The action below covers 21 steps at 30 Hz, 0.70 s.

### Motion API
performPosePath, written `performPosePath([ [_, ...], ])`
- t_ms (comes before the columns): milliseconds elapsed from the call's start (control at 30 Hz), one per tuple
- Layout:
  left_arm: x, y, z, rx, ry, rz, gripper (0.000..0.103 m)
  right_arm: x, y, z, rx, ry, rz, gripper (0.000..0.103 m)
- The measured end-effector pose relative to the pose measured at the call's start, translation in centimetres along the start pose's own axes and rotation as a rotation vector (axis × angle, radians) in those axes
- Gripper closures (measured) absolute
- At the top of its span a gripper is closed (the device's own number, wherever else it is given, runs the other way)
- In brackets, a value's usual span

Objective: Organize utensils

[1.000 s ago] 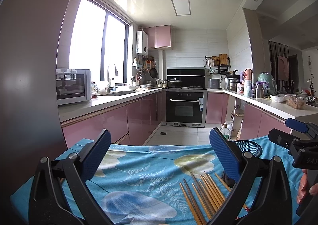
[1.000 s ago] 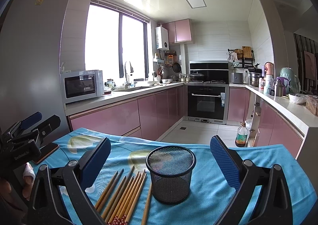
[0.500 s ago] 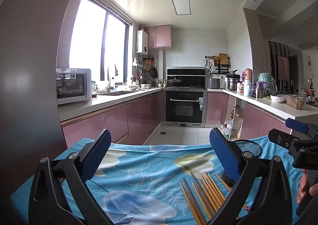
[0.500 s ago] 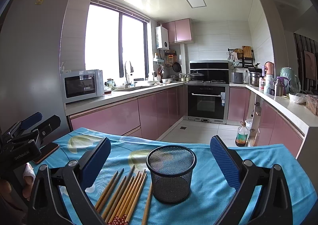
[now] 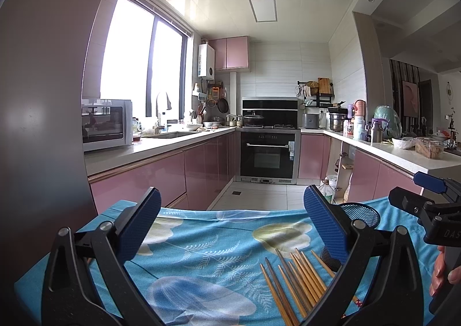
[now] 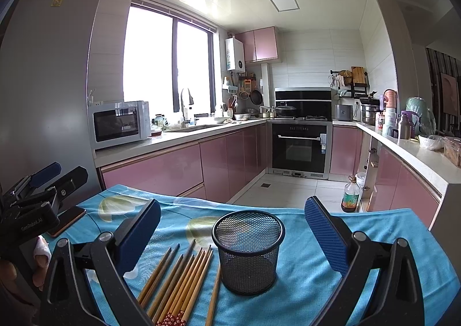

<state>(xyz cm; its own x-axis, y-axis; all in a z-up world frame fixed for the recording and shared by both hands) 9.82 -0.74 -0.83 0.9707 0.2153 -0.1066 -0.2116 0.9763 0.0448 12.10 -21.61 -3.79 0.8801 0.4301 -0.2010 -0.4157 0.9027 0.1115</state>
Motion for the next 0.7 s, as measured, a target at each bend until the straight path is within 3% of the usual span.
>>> performPosePath([
  [700,0.17,-0.17,-0.05,-0.002,0.003,-0.003,0.005,0.06,0.09,-0.07,0.000,-0.001,-0.001,0.006],
])
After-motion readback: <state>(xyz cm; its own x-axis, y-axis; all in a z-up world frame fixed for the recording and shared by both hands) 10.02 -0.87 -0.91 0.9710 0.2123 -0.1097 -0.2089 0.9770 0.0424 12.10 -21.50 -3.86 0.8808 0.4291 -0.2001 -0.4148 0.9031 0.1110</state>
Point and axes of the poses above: each gripper's, at about its wrist camera, not at the fingertips, and x roughly the way its jaws point, y to its left, z to its top, the point moved 10 cm from there along x, roughly the way its jaws point, and after that the axes turned 13 degrees about z, right-handed, at the moved point
